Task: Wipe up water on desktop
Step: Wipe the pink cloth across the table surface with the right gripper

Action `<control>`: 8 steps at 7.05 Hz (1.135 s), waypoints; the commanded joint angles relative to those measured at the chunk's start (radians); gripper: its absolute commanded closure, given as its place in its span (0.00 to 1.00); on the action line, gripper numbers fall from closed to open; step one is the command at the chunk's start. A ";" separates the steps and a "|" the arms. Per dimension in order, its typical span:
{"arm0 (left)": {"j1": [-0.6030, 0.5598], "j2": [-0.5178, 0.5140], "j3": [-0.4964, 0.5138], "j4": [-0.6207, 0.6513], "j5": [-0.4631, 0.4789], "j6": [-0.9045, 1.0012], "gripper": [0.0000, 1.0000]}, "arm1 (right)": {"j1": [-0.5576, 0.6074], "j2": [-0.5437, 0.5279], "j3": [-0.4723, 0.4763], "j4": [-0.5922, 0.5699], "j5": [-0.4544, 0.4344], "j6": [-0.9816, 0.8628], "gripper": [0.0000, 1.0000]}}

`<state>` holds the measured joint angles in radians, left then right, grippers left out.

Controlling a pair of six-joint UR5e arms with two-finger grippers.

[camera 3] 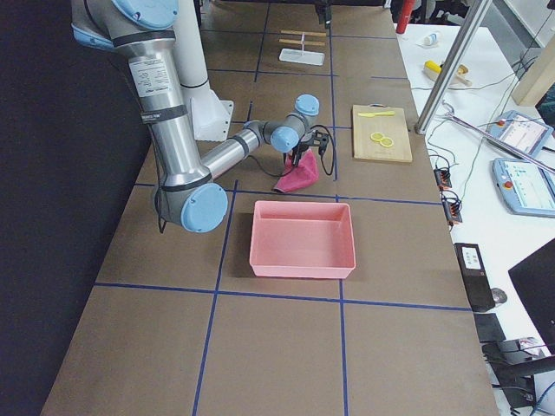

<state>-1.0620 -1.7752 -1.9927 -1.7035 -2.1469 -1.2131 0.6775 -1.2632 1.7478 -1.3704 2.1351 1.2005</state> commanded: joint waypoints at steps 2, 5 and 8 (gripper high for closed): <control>-0.003 0.013 -0.002 -0.002 0.001 0.001 0.18 | -0.165 0.247 -0.033 -0.145 -0.081 0.138 1.00; -0.022 0.051 -0.006 -0.001 0.004 0.097 0.16 | -0.213 0.397 -0.157 -0.139 -0.110 0.226 1.00; -0.039 0.059 -0.005 0.002 -0.001 0.142 0.16 | -0.051 0.146 0.075 -0.153 -0.040 0.061 1.00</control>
<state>-1.0903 -1.7221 -1.9975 -1.7034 -2.1466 -1.1038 0.5473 -1.0102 1.7176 -1.5156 2.0576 1.3478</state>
